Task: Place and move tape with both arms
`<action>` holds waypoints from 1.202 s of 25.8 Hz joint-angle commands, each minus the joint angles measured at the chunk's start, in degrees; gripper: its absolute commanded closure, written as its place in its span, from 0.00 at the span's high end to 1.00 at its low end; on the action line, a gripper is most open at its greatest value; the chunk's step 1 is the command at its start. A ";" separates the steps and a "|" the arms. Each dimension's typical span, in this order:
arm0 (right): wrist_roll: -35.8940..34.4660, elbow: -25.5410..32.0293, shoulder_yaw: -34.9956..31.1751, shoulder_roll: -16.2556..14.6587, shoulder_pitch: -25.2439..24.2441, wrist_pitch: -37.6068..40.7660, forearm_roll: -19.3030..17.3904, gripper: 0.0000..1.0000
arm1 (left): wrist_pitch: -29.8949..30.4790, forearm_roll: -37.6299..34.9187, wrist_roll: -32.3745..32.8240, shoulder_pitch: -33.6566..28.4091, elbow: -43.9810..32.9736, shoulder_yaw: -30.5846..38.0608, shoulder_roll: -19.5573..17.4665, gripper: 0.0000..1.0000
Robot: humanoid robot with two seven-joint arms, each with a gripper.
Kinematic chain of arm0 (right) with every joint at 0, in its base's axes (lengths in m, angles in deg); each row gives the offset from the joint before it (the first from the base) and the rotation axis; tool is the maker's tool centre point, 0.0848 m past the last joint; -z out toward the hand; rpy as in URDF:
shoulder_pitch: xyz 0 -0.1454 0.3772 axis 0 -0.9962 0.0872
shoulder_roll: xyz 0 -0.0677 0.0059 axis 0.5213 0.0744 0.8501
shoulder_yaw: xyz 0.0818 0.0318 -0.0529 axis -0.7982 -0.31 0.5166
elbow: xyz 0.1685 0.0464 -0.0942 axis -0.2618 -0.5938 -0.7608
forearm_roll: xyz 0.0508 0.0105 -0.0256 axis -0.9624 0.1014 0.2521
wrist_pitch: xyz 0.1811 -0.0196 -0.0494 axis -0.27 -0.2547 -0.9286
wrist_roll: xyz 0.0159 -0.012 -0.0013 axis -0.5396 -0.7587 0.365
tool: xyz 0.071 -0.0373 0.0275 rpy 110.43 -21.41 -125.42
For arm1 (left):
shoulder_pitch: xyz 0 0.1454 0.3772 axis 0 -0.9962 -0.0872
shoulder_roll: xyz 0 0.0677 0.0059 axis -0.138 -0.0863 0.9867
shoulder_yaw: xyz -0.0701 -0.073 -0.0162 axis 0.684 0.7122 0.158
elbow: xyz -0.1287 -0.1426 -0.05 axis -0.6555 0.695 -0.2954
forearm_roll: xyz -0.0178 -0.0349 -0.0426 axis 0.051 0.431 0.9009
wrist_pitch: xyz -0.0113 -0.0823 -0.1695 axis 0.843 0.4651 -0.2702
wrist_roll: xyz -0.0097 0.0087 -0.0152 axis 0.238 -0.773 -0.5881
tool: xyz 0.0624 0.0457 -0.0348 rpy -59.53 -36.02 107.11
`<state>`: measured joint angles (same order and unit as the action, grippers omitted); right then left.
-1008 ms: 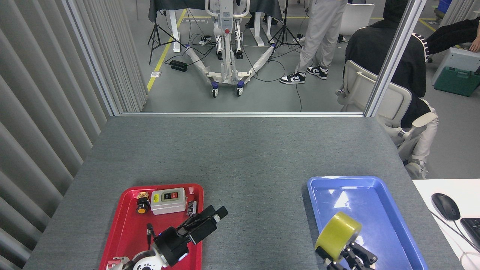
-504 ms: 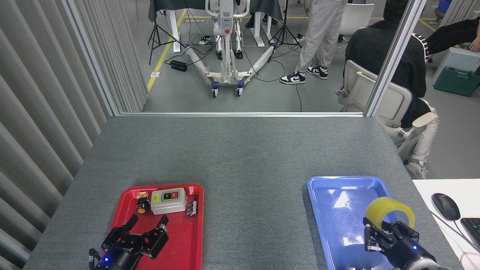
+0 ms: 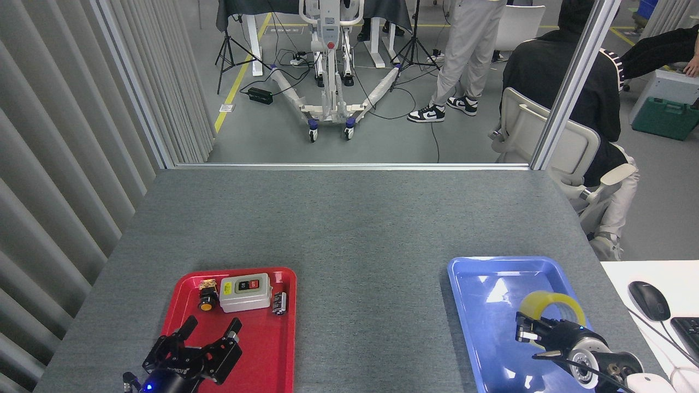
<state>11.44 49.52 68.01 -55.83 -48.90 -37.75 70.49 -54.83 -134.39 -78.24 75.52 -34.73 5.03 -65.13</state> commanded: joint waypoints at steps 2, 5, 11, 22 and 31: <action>0.37 -4.45 3.38 0.39 3.15 -0.89 -2.97 0.00 | 0.75 -0.02 -0.54 -0.92 0.06 -0.01 1.31 0.99; 0.28 -4.71 4.08 0.74 3.32 -1.68 -2.97 0.00 | 1.36 -0.02 -2.30 -1.18 0.15 1.31 1.84 0.99; -0.60 -4.45 3.73 0.74 3.41 -1.85 -2.35 0.99 | 1.10 -6.34 -7.40 -1.71 0.77 2.10 1.93 0.99; -12.46 3.81 -5.23 -0.40 -3.18 -0.01 0.55 0.99 | 3.38 -10.57 -8.01 -1.62 1.65 2.36 1.67 0.99; -40.67 9.70 -17.63 8.65 -16.80 7.46 15.57 0.97 | 3.73 -13.29 -7.92 -2.32 0.50 2.80 1.23 1.00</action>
<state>-19.57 58.58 53.33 -50.87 -61.75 -31.35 80.57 -51.06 -145.75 -86.23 73.70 -34.06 7.77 -63.68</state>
